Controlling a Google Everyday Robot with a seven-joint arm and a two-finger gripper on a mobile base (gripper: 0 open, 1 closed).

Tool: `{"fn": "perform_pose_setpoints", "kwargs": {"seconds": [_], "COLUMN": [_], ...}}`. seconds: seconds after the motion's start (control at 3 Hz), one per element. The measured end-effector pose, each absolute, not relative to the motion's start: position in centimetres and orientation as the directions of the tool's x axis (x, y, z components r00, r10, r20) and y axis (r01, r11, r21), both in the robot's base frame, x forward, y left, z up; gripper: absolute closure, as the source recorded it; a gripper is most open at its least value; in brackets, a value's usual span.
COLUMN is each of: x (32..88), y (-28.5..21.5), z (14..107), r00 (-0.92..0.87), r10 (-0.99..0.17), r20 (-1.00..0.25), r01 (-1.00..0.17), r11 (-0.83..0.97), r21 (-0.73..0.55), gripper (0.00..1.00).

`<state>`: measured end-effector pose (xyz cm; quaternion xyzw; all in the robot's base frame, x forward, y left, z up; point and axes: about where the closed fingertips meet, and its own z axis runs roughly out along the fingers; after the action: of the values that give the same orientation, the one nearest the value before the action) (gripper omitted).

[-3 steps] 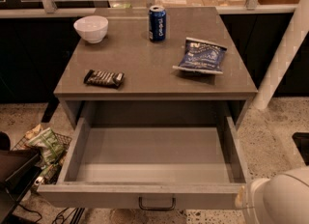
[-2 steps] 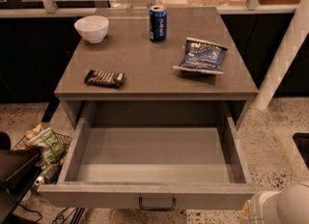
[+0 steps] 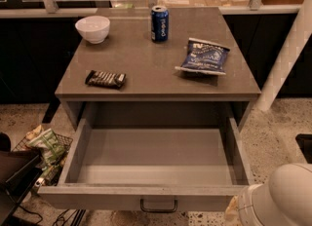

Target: Close top drawer

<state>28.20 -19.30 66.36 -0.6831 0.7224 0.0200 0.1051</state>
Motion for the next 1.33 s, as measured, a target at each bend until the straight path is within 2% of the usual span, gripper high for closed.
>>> {"fn": "perform_pose_setpoints", "kwargs": {"seconds": [0.33,1.33], "x": [30.6,33.8], "y": [-18.2,-16.7], "z": [63.4,60.4], "r00": [0.01,0.065], "r10": [-0.974,-0.974], "r20": [-0.226,-0.215], "r01": [-0.997,-0.996], "r11": [0.009,-0.051], "r21": [-0.081,-0.073], "gripper": [1.0,1.0]}}
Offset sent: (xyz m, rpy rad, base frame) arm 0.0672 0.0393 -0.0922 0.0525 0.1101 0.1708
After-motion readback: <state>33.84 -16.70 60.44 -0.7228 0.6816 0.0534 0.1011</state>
